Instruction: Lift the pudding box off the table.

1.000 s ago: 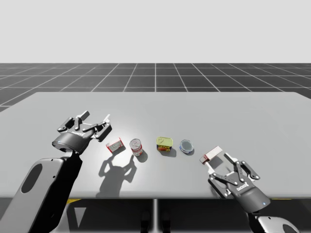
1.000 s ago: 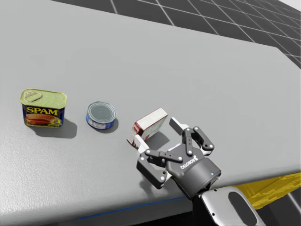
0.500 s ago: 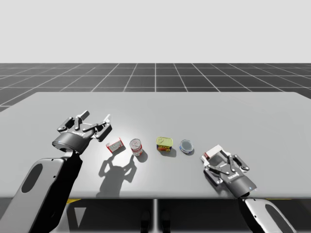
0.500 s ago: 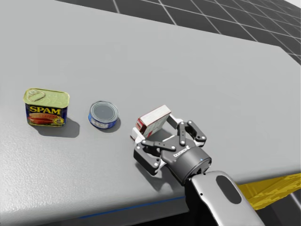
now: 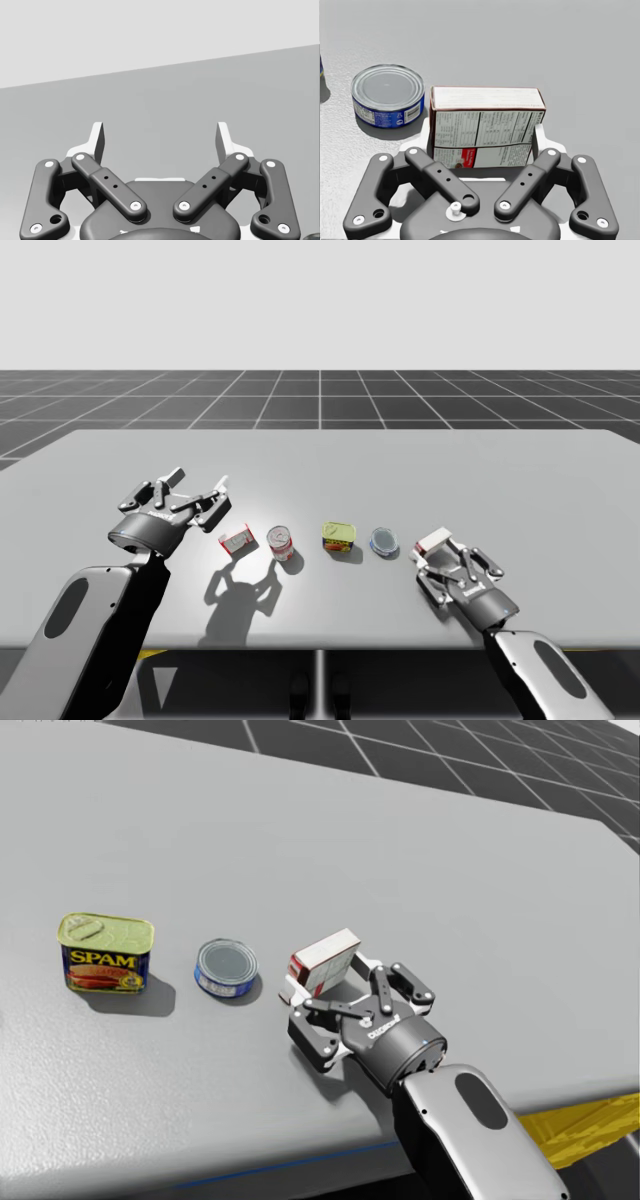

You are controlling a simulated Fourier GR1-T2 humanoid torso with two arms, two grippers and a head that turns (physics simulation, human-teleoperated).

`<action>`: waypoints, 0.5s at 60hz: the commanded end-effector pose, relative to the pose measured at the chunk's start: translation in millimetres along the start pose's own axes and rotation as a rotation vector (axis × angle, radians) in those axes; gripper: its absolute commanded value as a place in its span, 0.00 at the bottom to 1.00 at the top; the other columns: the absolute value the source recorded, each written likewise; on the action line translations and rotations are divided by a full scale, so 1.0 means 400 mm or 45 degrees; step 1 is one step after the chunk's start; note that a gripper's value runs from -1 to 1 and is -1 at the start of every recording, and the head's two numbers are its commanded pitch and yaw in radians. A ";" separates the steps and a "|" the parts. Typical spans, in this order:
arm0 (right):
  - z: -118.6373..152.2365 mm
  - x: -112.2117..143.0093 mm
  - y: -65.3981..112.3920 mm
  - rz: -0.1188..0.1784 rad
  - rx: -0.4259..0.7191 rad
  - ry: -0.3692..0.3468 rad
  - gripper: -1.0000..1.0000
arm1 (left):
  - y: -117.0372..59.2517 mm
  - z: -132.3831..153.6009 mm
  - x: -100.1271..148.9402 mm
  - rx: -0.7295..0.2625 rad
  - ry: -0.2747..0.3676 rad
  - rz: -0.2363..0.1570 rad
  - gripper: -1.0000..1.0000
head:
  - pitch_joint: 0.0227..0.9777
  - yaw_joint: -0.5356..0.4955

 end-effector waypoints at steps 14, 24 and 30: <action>0.005 -0.022 0.003 0.002 -0.018 0.034 1.00 | -0.004 0.000 0.000 -0.005 0.000 -0.003 0.00 | 0.70 0.09; 0.007 -0.023 0.004 0.004 -0.020 0.036 1.00 | -0.005 0.001 -0.001 -0.007 0.000 -0.005 0.00 | 0.56 0.08; 0.008 -0.023 0.005 0.011 -0.021 0.033 1.00 | -0.005 0.002 -0.001 -0.011 -0.001 -0.005 0.00 | 0.50 0.08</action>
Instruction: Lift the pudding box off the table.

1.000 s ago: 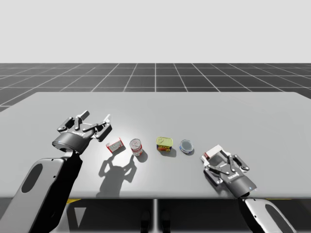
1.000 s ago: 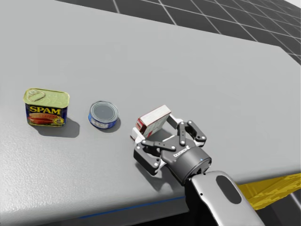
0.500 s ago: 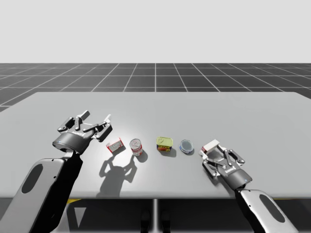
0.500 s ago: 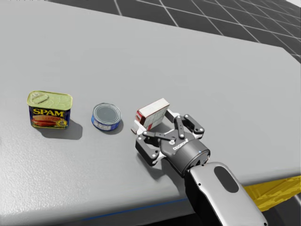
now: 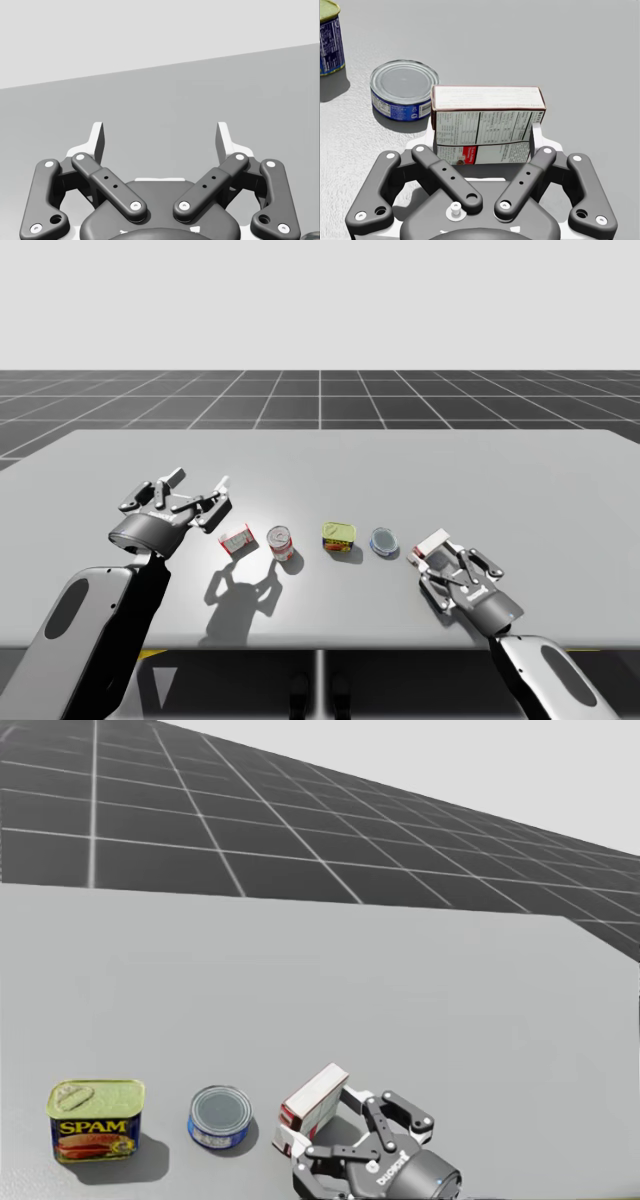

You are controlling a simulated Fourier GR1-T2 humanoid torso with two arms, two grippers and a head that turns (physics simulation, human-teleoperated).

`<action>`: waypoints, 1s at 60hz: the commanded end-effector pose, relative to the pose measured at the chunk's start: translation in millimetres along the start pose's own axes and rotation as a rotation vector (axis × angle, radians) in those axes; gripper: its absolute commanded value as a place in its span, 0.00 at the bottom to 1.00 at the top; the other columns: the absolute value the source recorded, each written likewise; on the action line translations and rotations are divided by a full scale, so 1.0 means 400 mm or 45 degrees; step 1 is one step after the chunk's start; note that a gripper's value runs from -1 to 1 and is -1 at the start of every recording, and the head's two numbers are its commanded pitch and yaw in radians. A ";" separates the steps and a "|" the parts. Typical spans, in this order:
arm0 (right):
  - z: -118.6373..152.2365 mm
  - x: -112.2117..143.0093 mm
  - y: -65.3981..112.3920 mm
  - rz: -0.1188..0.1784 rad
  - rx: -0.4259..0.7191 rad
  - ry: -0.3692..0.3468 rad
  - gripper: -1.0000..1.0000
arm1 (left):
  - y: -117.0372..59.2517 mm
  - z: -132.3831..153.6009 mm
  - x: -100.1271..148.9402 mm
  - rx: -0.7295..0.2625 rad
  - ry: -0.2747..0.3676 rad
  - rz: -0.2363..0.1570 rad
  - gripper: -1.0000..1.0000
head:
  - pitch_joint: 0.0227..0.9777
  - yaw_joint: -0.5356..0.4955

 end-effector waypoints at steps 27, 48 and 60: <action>0.003 0.073 0.013 -0.067 -0.141 -0.034 1.00 | -0.004 0.002 -0.001 -0.010 -0.004 0.005 0.00 | 0.42 0.07; 0.012 0.311 0.009 -0.037 -0.308 -0.260 1.00 | -0.001 0.003 0.004 -0.004 -0.003 0.017 0.00 | 0.41 0.06; 0.039 0.462 0.009 -0.011 -0.383 -0.445 1.00 | 0.000 0.003 0.006 -0.002 -0.006 0.019 0.00 | 0.41 0.06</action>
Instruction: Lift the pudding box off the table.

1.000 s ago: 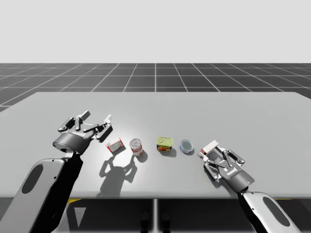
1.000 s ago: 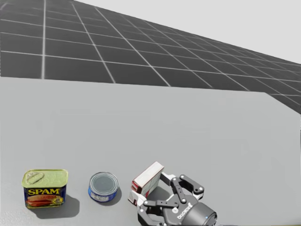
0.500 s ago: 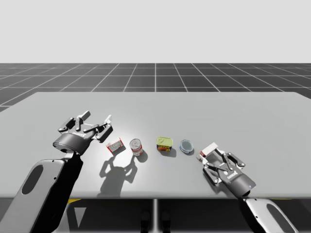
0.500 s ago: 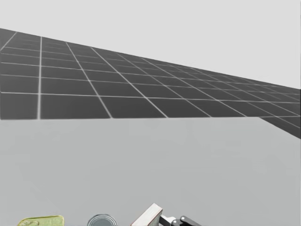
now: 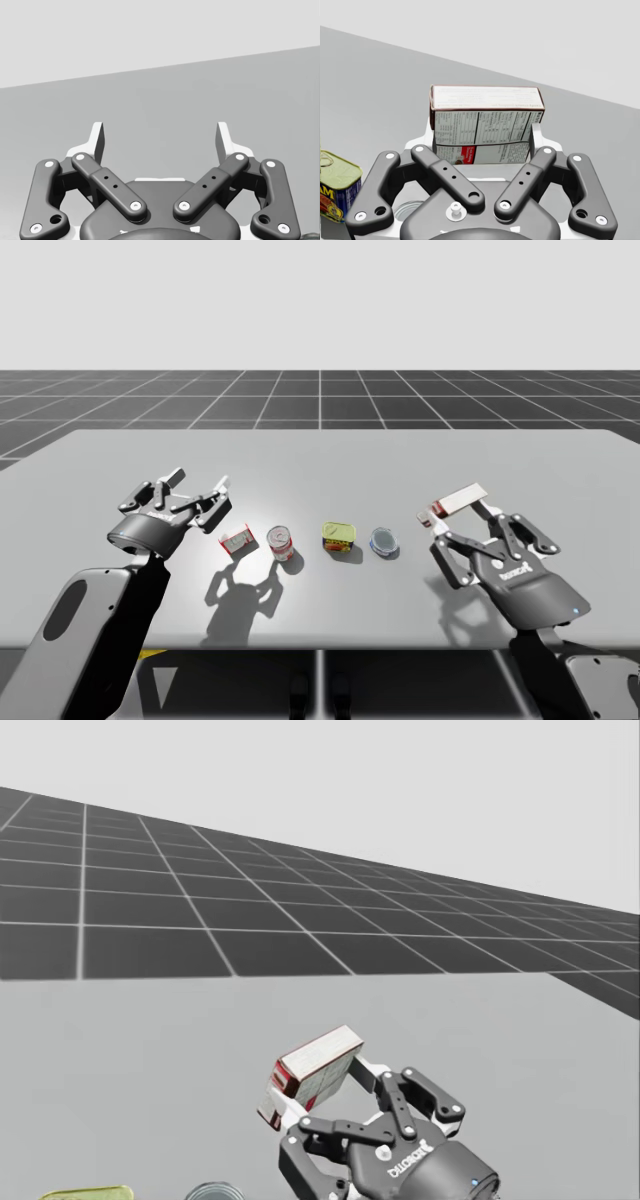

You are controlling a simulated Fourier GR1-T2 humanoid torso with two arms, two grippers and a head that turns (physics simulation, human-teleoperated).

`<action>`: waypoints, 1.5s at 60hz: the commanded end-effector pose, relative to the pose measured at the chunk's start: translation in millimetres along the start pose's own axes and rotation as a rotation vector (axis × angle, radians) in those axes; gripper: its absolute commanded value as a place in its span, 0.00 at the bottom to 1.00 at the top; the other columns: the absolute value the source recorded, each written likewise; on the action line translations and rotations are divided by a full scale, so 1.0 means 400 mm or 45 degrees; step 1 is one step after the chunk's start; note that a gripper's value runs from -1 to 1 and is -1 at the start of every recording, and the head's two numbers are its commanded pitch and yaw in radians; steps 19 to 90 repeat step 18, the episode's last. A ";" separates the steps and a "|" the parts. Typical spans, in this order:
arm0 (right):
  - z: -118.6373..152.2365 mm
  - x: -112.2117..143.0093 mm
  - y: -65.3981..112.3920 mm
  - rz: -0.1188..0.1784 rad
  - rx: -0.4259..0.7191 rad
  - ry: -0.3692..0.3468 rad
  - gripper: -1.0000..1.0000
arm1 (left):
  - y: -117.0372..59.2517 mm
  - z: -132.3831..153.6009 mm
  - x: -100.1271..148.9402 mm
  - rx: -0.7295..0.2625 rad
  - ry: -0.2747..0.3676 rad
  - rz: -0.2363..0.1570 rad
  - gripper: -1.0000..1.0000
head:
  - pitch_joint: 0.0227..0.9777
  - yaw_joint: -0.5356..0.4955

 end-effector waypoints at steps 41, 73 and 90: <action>-0.048 0.322 -0.016 -0.013 -0.346 -0.598 1.00 | 0.004 0.001 0.005 0.006 -0.008 0.007 0.00 | 0.41 0.07; -0.048 0.322 -0.016 -0.013 -0.346 -0.598 1.00 | 0.004 0.001 0.005 0.006 -0.008 0.007 0.00 | 0.41 0.07; -0.048 0.322 -0.016 -0.013 -0.346 -0.598 1.00 | 0.004 0.001 0.005 0.006 -0.008 0.007 0.00 | 0.41 0.07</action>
